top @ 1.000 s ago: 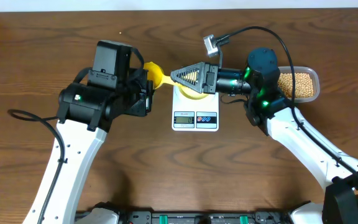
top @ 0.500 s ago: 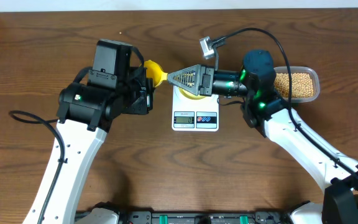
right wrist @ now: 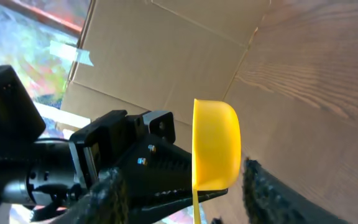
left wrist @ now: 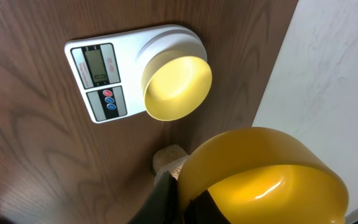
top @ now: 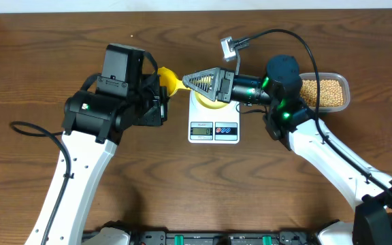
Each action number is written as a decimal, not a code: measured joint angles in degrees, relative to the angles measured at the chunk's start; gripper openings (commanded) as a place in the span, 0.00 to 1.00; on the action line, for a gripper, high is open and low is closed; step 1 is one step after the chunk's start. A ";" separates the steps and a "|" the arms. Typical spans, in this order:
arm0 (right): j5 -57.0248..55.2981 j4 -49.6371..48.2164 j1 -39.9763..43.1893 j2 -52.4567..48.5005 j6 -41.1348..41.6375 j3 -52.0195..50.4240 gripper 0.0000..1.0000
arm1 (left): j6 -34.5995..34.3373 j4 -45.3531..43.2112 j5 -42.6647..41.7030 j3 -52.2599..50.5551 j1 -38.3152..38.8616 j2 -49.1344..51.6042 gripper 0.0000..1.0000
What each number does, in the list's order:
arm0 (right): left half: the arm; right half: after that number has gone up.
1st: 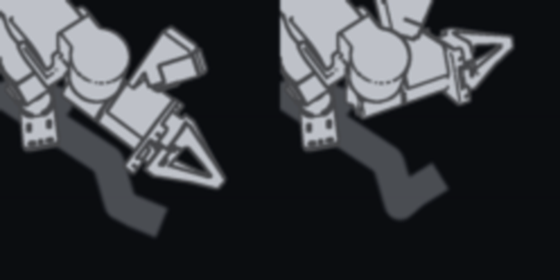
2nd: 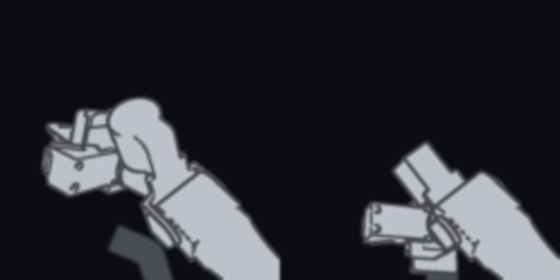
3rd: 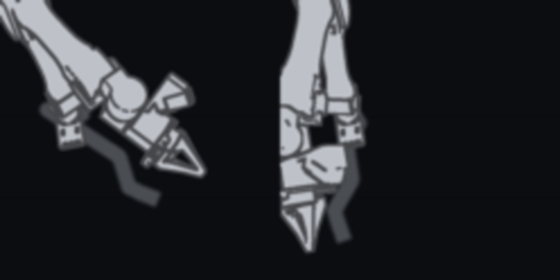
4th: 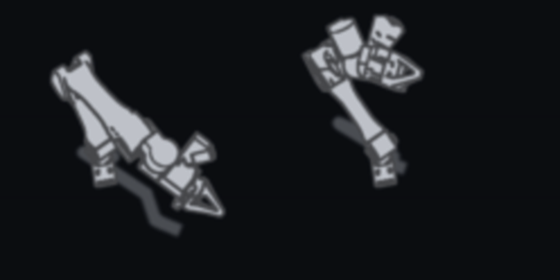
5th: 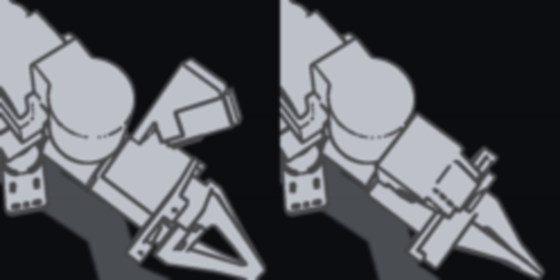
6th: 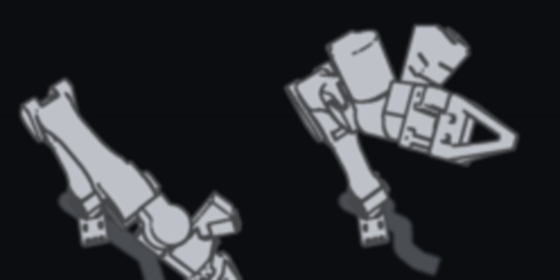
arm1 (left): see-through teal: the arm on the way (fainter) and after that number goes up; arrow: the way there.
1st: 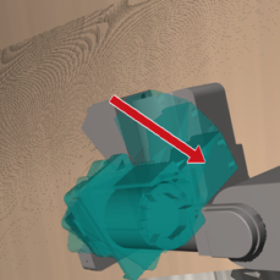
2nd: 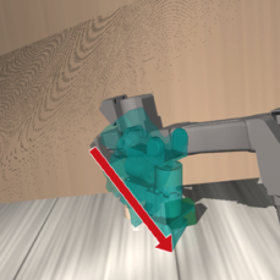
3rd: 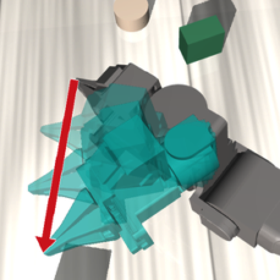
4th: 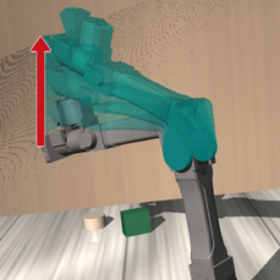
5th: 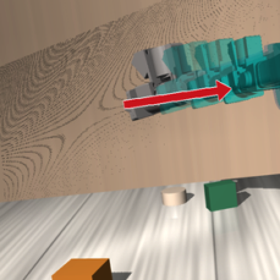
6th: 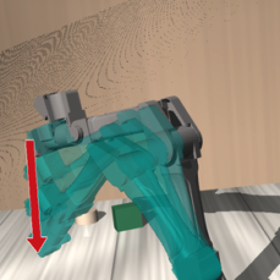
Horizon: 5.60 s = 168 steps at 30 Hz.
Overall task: Scoop item into bowl and weigh 50g on scale
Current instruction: 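Grasp the scoop with the right gripper and release the left gripper, then carry the scoop with the right gripper to the soybean tub, then move the left gripper to the scale's buttons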
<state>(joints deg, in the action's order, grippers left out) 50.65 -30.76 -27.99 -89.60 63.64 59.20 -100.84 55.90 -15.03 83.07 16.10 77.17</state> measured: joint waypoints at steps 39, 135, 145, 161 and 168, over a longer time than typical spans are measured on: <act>-1.16 0.87 -1.44 -0.02 -1.11 0.00 0.01 | -2.32 -0.11 0.76 0.00 0.04 0.00 0.34; -45.35 87.49 17.81 9.84 -48.83 29.46 0.01 | 81.88 8.44 10.71 0.00 0.09 -10.58 0.92; -45.38 87.49 17.81 9.84 -48.85 29.46 0.01 | 81.88 8.44 10.71 0.00 0.09 -10.58 0.92; -45.38 87.12 17.81 9.84 -48.85 29.46 0.01 | 81.88 8.44 10.71 0.00 0.09 -10.58 0.92; -45.38 87.12 17.81 9.84 -48.85 29.46 0.01 | 81.88 7.37 10.71 0.00 0.09 -10.58 0.92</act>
<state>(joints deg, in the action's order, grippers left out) 5.28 56.36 -10.17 -79.77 14.79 88.66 -18.96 63.26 -4.32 83.07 16.19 66.59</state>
